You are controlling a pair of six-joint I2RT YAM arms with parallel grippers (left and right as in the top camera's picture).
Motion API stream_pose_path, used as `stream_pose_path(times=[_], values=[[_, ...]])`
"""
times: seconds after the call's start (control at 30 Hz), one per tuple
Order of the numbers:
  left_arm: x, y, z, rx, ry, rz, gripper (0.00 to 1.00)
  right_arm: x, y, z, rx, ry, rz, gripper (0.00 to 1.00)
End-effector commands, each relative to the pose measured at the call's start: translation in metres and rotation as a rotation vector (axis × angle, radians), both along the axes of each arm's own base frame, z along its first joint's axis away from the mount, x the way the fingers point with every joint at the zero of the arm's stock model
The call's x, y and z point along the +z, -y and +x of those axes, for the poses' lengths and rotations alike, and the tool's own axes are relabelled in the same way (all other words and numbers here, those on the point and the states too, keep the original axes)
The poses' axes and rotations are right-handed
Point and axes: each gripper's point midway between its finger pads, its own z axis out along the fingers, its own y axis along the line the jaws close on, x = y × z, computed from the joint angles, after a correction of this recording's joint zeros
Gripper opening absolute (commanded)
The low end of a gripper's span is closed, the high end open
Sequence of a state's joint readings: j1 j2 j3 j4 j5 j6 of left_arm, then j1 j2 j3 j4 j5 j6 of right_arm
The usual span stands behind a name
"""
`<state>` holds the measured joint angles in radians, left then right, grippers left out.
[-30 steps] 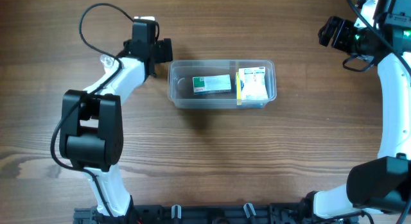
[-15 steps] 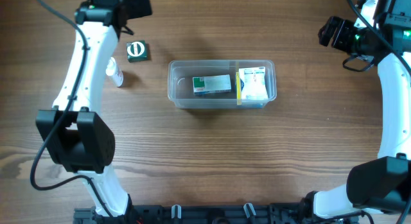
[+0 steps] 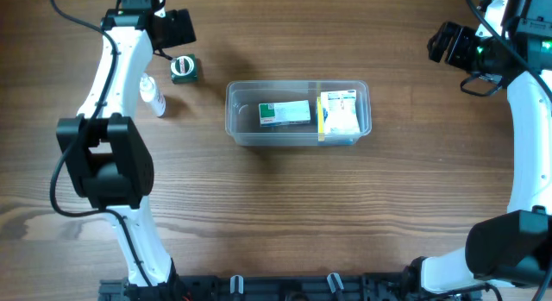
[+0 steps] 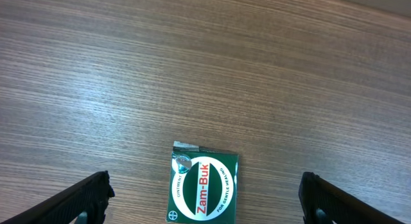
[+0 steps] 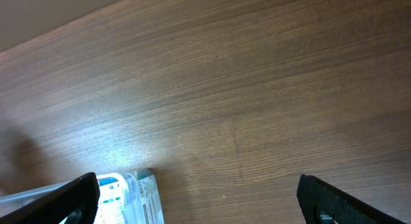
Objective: Pack container
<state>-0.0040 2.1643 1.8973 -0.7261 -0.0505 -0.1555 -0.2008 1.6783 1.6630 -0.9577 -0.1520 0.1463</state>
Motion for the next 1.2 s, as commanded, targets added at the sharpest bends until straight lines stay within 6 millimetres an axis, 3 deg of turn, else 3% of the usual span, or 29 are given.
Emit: stream_pose_path(times=[0.0,0.27,0.53,1.17], values=[[-0.007,0.007,0.002,-0.012,-0.010,-0.018,0.95,0.001,0.000,0.001,-0.011,0.003,0.002,1.00],[-0.037,0.019,-0.004,-0.033,-0.082,-0.013,0.96,0.001,0.000,0.001,-0.012,0.003,0.002,1.00],[-0.070,0.017,-0.015,-0.027,-0.175,0.004,0.96,0.001,0.000,0.001,-0.011,0.003,0.002,1.00],[-0.103,0.010,-0.021,-0.008,-0.243,0.043,0.95,0.001,0.000,0.001,-0.011,0.003,0.002,1.00]])
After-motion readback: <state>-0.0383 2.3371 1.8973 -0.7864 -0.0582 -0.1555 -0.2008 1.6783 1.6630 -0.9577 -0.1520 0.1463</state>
